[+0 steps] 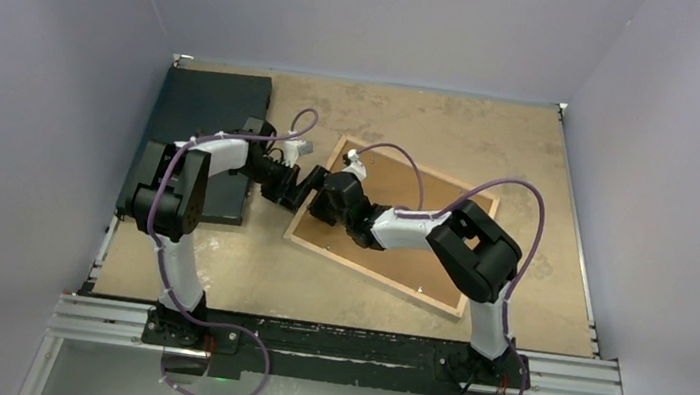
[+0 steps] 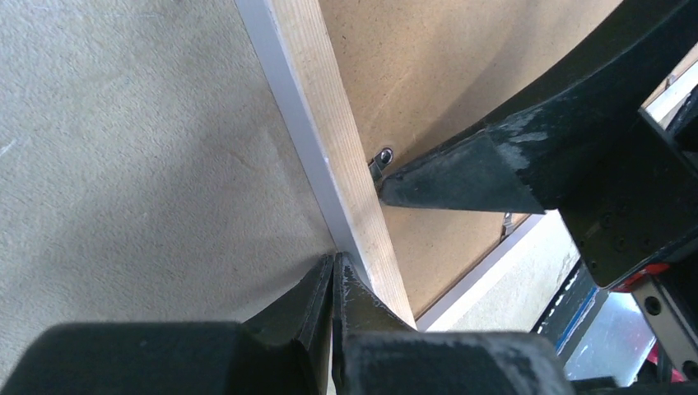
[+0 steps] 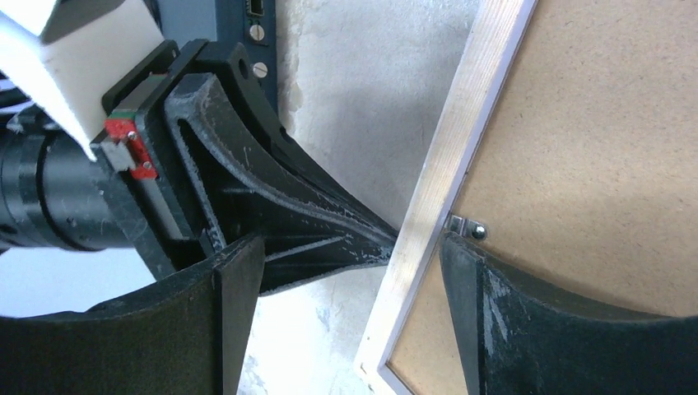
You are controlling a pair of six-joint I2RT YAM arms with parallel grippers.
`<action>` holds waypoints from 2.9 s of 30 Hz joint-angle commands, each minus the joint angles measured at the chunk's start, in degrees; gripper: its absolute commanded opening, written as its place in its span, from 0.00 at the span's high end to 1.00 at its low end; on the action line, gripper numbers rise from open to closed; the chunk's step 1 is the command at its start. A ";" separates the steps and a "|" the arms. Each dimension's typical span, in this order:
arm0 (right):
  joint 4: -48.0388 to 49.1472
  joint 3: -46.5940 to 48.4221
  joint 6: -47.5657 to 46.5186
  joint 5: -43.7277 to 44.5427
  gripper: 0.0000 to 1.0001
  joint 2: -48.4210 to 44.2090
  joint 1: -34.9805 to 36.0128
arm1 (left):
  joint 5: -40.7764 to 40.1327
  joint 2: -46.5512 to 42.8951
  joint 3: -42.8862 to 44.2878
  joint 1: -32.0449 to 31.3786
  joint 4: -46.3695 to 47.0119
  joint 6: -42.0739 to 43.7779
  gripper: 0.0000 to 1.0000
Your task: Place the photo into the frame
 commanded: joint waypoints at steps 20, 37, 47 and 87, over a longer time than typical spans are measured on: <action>-32.39 -23.25 -12.92 7.14 0.01 -53.24 -34.75 | -4.22 -4.90 1.18 0.46 -1.47 8.30 1.00; -9.62 -7.95 -4.97 -5.84 0.11 -18.27 -4.46 | 4.68 -5.69 2.08 0.40 -4.11 5.93 1.00; -5.36 -1.88 -0.08 -8.96 0.19 -6.82 -3.48 | 3.84 -4.79 0.41 0.39 -3.33 6.24 1.00; -5.48 3.67 1.01 -5.76 0.39 0.70 -3.02 | 3.93 -5.92 -1.52 0.39 -2.22 7.10 1.00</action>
